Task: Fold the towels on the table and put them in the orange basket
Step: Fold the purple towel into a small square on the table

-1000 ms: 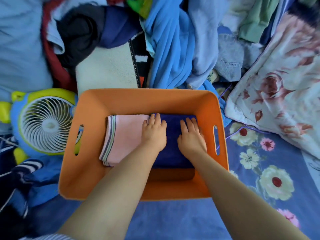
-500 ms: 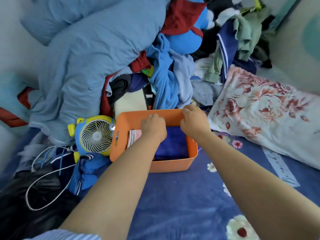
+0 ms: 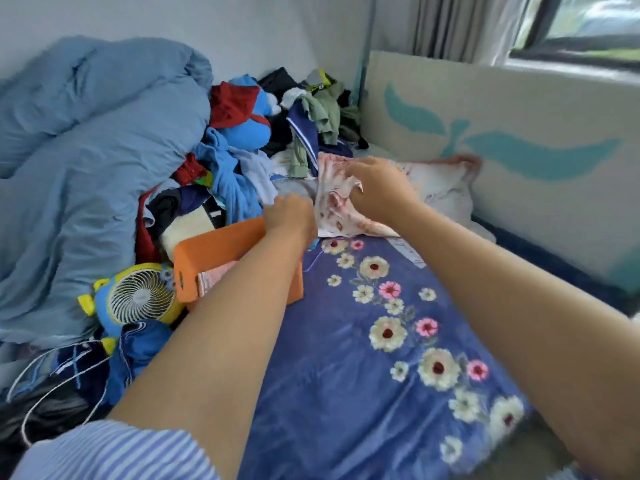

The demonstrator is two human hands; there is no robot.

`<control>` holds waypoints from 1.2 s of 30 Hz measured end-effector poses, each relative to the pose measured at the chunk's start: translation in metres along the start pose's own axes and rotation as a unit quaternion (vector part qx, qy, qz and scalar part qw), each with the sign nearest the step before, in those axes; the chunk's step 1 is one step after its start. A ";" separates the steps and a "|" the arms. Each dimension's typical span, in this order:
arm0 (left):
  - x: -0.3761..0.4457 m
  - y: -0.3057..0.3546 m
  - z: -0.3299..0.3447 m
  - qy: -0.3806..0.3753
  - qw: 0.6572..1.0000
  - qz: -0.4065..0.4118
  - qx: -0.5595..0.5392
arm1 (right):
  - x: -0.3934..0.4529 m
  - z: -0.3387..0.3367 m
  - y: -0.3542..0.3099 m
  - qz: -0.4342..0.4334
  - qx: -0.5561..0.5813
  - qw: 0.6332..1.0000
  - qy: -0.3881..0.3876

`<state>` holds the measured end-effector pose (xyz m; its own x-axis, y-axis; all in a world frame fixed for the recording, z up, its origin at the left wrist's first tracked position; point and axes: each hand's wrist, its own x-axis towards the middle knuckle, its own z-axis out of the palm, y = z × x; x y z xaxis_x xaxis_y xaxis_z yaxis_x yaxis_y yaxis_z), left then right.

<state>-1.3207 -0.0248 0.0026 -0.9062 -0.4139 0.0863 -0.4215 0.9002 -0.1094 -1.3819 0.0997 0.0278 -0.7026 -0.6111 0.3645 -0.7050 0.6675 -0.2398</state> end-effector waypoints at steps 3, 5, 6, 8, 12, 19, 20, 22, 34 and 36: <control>-0.042 0.059 -0.019 -0.013 0.996 0.088 -0.004 | -0.060 -0.052 0.029 0.064 -0.045 0.997 0.028; -0.066 0.103 -0.034 -0.009 0.990 0.142 -0.011 | -0.100 -0.081 0.053 0.109 -0.056 0.991 0.047; -0.076 0.125 -0.041 -0.008 0.987 0.163 -0.007 | -0.120 -0.095 0.063 0.128 -0.053 0.989 0.055; -0.097 0.167 -0.055 0.000 0.979 0.205 -0.008 | -0.164 -0.120 0.086 0.171 -0.065 0.981 0.062; -0.151 0.276 -0.081 0.026 0.950 0.309 -0.033 | -0.273 -0.181 0.145 0.260 -0.107 0.957 0.066; -0.273 0.476 -0.119 0.048 0.883 0.460 -0.077 | -0.455 -0.278 0.242 0.388 -0.171 0.900 0.099; -0.292 0.505 -0.124 0.051 0.874 0.476 -0.083 | -0.480 -0.293 0.257 0.404 -0.176 0.892 0.101; -0.320 0.553 -0.130 0.052 0.858 0.502 -0.093 | -0.520 -0.316 0.283 0.425 -0.178 0.881 0.106; -0.460 0.801 -0.143 0.041 0.778 0.616 -0.114 | -0.765 -0.415 0.437 0.577 -0.198 0.787 0.088; -0.472 0.840 -0.136 0.031 0.771 0.627 -0.105 | -0.796 -0.417 0.462 0.600 -0.192 0.772 0.091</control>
<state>-1.2426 0.9453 0.0043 -0.5915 0.8013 0.0901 0.8053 0.5926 0.0166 -1.1081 1.0719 0.0022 -0.7779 0.5903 0.2156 0.5466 0.8048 -0.2313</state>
